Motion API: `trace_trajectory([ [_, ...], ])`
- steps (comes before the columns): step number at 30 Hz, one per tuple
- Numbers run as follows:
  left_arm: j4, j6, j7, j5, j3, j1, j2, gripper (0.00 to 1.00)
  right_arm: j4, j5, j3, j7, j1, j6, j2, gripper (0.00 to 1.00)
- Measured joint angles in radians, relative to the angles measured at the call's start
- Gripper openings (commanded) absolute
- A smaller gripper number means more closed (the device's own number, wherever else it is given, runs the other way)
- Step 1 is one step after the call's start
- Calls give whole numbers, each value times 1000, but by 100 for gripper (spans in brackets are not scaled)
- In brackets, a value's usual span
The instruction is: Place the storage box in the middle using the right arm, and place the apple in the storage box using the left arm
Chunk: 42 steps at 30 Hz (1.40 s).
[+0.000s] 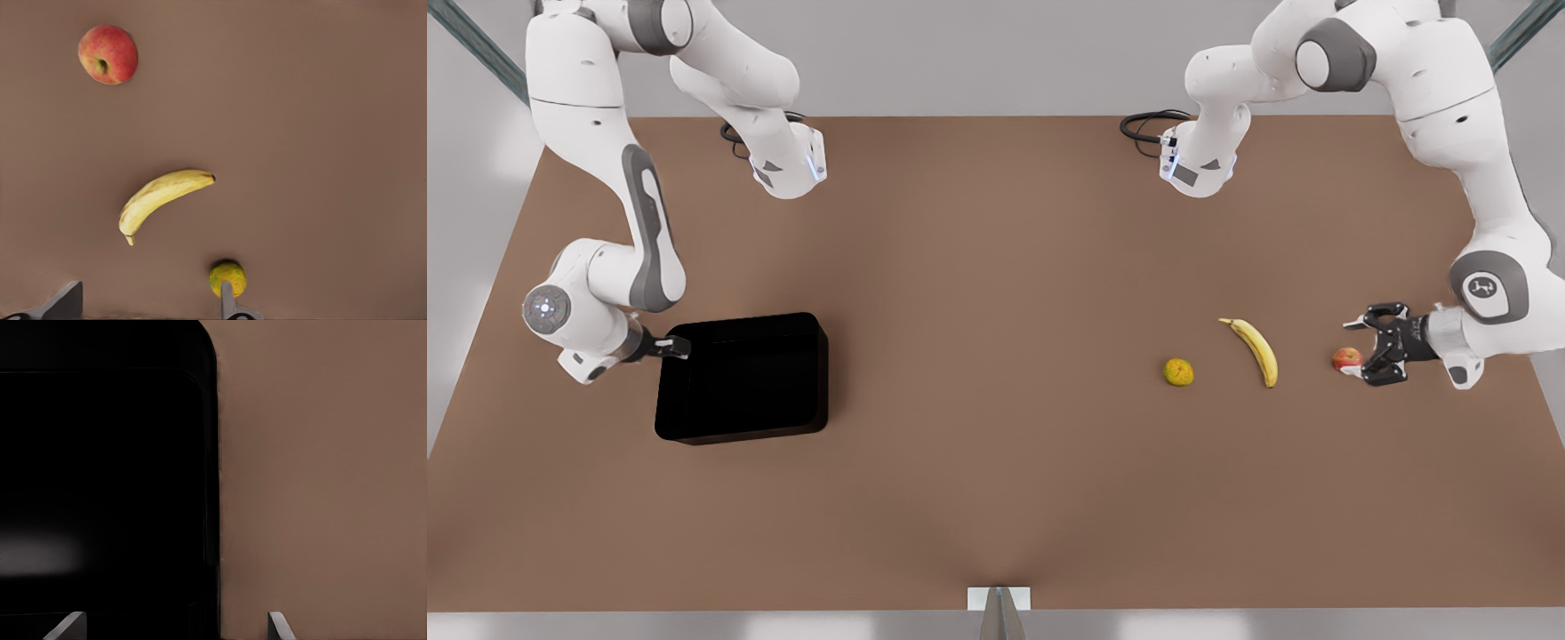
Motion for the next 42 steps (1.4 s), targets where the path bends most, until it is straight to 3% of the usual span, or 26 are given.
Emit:
trace_trajectory([
  [1,-52,-6,0,-100,54,0,5,100,7,0,0,0,-5,2,17,100],
  [4,-57,-87,10,-356,72,129,117,100,42,3,0,0,-21,12,95,100],
  [8,66,-172,17,-556,69,217,275,100,68,8,0,0,-30,35,172,99],
  [9,80,-174,18,-585,58,220,290,100,69,8,0,0,-30,35,179,91],
  [11,82,-193,61,-627,45,224,329,100,69,6,0,0,-30,34,188,61],
  [13,83,-250,126,-652,44,225,354,100,72,6,0,-22,-30,31,193,41],
  [15,74,-332,178,-646,52,229,362,100,72,6,0,-28,-37,26,192,35],
  [21,92,-340,226,-592,56,285,425,100,86,8,0,-52,-38,2,192,21],
  [25,207,-338,207,-584,56,339,506,100,95,8,0,-80,-37,1,192,21],
  [35,210,-278,219,-620,31,348,548,100,172,8,43,-112,-16,-42,189,21],
  [42,208,-267,221,-639,6,348,550,100,394,14,138,-134,215,-39,263,21],
])
